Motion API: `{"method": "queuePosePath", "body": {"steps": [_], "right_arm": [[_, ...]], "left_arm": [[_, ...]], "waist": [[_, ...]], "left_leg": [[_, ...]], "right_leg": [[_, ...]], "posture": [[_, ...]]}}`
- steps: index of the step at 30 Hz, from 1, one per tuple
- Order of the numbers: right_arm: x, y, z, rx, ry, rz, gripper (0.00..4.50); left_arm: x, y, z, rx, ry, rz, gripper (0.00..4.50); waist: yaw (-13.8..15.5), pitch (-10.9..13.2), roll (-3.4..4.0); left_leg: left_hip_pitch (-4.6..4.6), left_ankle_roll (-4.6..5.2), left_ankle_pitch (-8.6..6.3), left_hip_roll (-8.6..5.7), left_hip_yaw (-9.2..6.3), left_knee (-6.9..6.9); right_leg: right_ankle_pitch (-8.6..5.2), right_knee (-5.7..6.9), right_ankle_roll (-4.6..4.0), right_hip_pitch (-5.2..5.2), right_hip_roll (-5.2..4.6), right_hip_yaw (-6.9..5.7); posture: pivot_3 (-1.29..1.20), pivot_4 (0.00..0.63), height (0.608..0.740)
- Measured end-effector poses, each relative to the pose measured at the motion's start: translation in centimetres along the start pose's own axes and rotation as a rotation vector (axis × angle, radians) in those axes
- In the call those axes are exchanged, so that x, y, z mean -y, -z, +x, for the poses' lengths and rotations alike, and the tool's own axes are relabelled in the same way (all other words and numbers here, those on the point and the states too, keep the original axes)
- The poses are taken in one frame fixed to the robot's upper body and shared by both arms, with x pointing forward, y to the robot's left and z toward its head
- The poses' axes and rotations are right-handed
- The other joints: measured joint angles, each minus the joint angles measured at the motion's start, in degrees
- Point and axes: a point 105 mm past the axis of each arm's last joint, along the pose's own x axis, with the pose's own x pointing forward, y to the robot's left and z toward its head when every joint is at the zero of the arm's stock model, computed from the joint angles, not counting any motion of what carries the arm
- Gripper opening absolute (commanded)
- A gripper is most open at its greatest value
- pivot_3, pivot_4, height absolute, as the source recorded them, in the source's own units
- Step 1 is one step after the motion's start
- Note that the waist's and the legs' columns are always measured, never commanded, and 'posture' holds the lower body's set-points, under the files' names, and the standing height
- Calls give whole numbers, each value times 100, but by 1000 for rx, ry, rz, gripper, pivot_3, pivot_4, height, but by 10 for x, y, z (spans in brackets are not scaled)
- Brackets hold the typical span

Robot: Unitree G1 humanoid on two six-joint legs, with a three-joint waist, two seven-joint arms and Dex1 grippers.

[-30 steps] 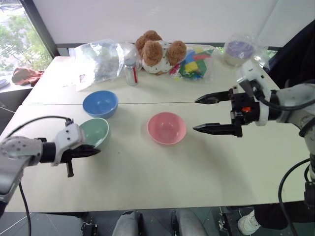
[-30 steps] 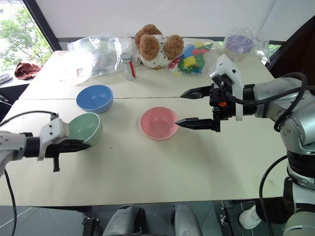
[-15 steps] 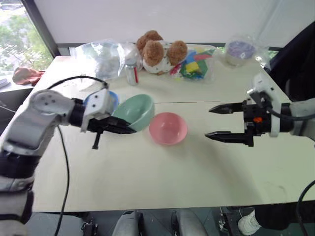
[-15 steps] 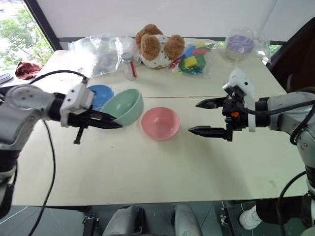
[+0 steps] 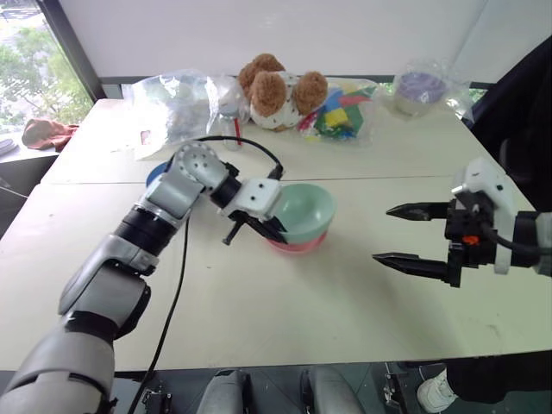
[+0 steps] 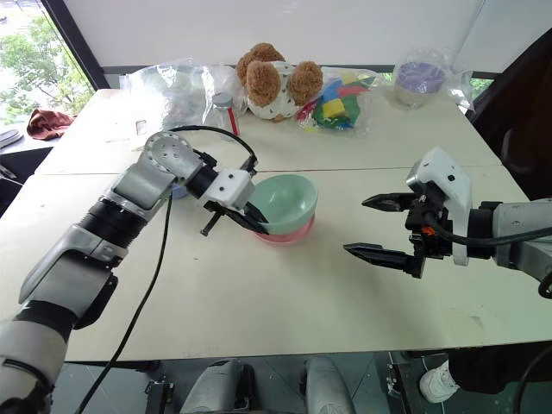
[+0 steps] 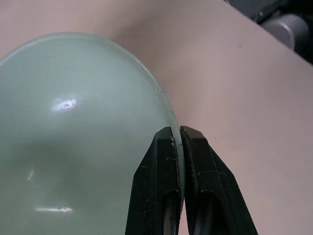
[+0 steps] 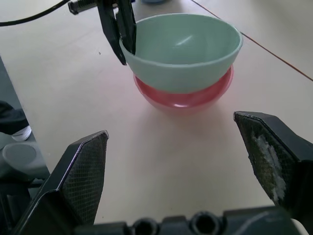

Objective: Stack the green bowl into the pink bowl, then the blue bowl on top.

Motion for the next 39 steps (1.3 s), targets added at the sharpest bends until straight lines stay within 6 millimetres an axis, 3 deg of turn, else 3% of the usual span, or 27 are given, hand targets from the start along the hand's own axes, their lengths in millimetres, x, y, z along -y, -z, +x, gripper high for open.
{"method": "queuePosePath", "body": {"steps": [4,8,12,16,19,22,26,29,34,39], "right_arm": [[-1,2,0,-2,6,14,4500],[0,2,0,-5,14,7,4500],[2,-1,-1,4,17,-5,4500],[1,-7,5,27,-17,-25,4500],[2,-15,14,71,-51,-36,4500],[3,-24,27,135,-90,-44,4500],[4,-32,51,173,-141,-77,4500],[9,-31,58,164,-158,-85,4500],[11,-31,60,156,-184,-101,4500],[11,-31,59,152,-192,-110,4500]], "left_arm": [[0,10,4,-65,16,46,2293],[-5,6,2,-84,13,90,4383],[-20,-9,-12,-22,-77,71,4455],[-45,-36,-67,27,-307,64,4455],[-38,-29,-114,33,-483,-41,4455],[-18,-6,-131,19,-577,-185,4455],[25,45,-134,-70,-662,-404,4455],[48,74,-135,-147,-713,-516,4455],[67,113,-147,-305,-796,-573,4455],[69,143,-134,-333,-832,-620,4455]], "waist": [[1,1,-1],[6,1,-1],[5,3,-5],[-57,2,-4],[-103,0,0],[-103,-1,3],[-94,-1,2],[22,1,-2],[124,1,-4],[128,0,-5]], "left_leg": [[0,0,0,0,0,1],[-1,0,0,0,-1,1],[-3,0,0,0,-1,3],[4,1,0,3,-2,-1],[12,1,-1,8,-18,-5],[12,-2,1,10,-21,-1],[8,-6,4,6,-17,4],[0,-6,4,3,-20,5],[-3,-2,1,-4,-15,5],[-3,-2,1,-4,-14,6]], "right_leg": [[0,0,0,0,0,0],[0,0,0,0,-1,0],[1,0,1,0,0,-1],[1,1,3,-1,4,2],[0,11,3,-4,11,13],[0,19,3,-4,8,12],[1,20,3,-6,-4,11],[1,17,2,-11,-10,6],[1,11,2,-11,-16,5],[1,12,3,-10,-15,2]], "posture": [[0,150,740],[0,150,740],[0,150,740],[0,150,740],[0,150,740],[0,150,740],[0,150,740],[0,150,740],[0,150,740],[0,150,740]]}}
